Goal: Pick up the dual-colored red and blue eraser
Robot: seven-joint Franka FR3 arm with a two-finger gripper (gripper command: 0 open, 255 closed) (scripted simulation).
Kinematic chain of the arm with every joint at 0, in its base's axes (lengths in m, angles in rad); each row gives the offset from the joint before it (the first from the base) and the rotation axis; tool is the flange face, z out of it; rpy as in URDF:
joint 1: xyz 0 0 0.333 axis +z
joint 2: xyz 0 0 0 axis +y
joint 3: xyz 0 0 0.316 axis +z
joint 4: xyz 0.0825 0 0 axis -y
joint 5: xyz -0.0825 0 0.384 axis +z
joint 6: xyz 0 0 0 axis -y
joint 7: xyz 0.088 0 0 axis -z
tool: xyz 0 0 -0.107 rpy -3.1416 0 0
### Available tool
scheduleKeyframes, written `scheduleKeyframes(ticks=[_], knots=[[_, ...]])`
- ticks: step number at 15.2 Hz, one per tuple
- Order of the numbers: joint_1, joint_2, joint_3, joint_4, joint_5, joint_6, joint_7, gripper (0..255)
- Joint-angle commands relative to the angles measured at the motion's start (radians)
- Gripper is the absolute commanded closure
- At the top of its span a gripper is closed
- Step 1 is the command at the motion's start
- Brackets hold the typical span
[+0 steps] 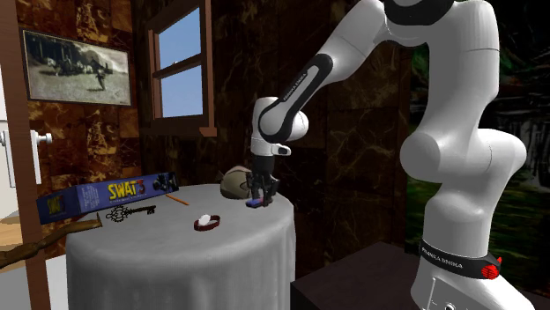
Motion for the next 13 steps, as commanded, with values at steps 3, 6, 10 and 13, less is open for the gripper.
scheduleKeyframes(ticks=[3,6,10,13], knots=[[-0.007,-0.055,0.011,0.014,0.068,-0.052,-0.048,255],[-0.008,-0.094,0.012,0.026,0.111,-0.093,-0.079,255],[-0.006,-0.142,0.007,0.047,0.158,-0.150,-0.112,255],[-0.004,-0.155,0.005,0.053,0.169,-0.166,-0.121,255]])
